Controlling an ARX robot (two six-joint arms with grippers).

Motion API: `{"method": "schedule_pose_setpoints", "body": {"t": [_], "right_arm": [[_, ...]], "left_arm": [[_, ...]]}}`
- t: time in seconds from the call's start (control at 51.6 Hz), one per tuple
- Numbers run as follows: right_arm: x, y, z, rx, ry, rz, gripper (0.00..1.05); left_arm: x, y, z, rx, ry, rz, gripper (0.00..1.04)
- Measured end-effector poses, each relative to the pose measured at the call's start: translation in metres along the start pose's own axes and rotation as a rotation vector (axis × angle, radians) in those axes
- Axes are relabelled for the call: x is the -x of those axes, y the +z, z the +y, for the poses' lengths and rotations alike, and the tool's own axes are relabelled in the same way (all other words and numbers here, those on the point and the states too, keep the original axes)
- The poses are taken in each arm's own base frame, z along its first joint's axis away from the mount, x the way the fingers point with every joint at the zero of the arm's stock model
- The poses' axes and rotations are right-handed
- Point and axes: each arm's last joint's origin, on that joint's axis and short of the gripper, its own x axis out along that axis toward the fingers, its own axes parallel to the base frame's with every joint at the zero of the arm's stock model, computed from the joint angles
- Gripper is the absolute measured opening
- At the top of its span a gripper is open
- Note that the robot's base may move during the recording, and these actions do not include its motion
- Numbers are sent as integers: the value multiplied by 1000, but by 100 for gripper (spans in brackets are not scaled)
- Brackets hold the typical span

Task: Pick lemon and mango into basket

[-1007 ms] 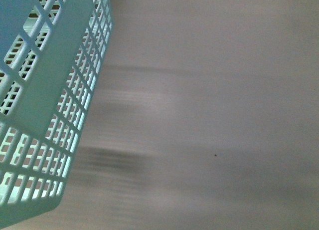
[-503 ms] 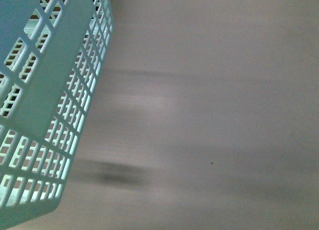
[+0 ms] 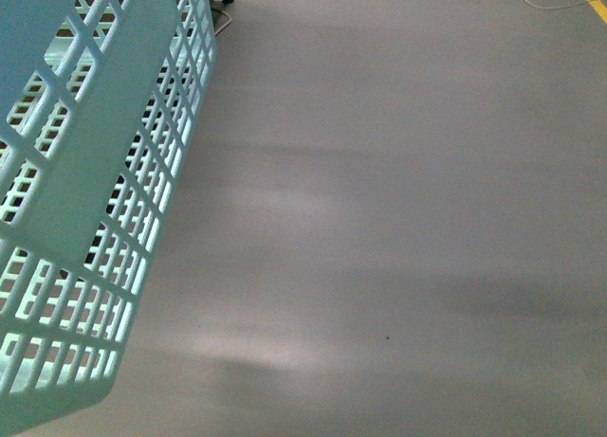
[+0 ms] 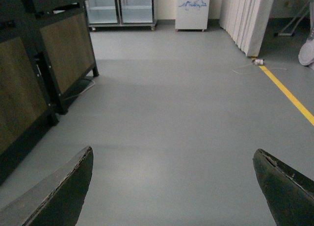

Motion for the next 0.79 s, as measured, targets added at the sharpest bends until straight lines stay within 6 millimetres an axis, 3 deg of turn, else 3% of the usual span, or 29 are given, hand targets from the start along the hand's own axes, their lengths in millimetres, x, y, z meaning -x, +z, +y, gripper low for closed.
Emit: {"method": "schedule_pose_setpoints", "body": {"t": [0.794], "right_arm": [[0,0,0,0,0,0,96]], "left_arm": [[0,0,0,0,0,0,5]]}}
